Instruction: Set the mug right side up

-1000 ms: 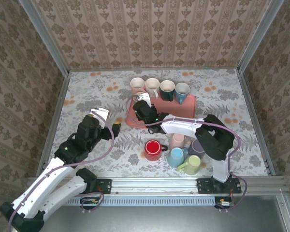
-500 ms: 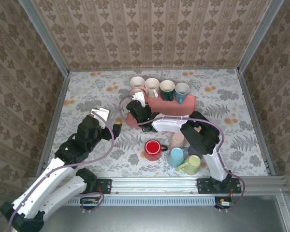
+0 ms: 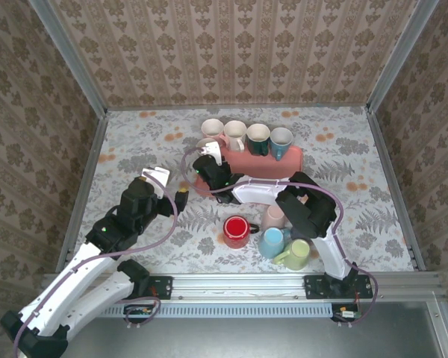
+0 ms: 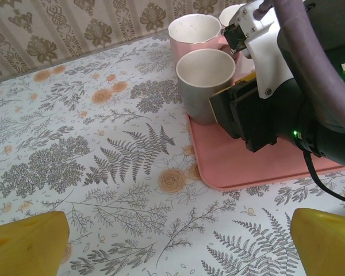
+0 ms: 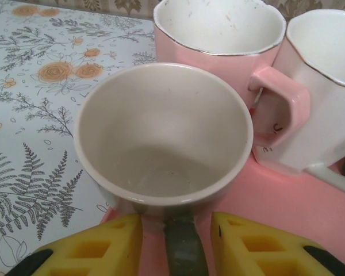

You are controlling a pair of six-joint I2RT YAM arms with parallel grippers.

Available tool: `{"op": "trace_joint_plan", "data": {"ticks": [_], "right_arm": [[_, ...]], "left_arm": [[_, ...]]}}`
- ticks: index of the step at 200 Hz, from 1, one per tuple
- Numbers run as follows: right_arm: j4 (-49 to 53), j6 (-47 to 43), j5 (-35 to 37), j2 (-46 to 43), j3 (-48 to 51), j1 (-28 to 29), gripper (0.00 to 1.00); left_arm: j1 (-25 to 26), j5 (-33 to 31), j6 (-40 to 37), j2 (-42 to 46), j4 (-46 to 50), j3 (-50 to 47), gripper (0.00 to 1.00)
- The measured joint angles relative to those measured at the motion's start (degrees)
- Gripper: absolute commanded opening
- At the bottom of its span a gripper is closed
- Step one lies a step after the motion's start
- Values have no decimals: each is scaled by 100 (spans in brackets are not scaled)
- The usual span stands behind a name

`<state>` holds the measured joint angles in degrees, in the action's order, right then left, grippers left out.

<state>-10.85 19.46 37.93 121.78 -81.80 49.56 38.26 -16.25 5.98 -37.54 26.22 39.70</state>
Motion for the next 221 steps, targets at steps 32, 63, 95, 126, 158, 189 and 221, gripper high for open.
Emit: {"op": "trace_joint_plan", "data": {"ticks": [32, 63, 95, 126, 158, 189, 221], "right_arm": [[-55, -166, -81, -354, 372, 28, 50], [-11, -308, -308, -1117, 752, 61, 56], [393, -323, -710, -2334, 1099, 66, 56], [1373, -275, -1099, -3477, 1185, 66, 55], [2192, -208, -1257, -4513, 1589, 57, 55], [2946, 7, -1462, -5222, 1904, -31, 55], [3364, 160, -1556, -5923, 2277, -131, 55]], "left_arm": [[7, 0, -20, -7, -9, 0, 100], [44, 0, -39, -66, -9, 0, 100], [111, 2, -46, -92, -9, 0, 100], [188, 76, -83, -146, -9, 0, 100], [297, 308, -127, -269, -13, -2, 100], [437, 778, -133, -535, -72, -2, 100], [828, 1005, -227, -1182, 50, 247, 100]]}}
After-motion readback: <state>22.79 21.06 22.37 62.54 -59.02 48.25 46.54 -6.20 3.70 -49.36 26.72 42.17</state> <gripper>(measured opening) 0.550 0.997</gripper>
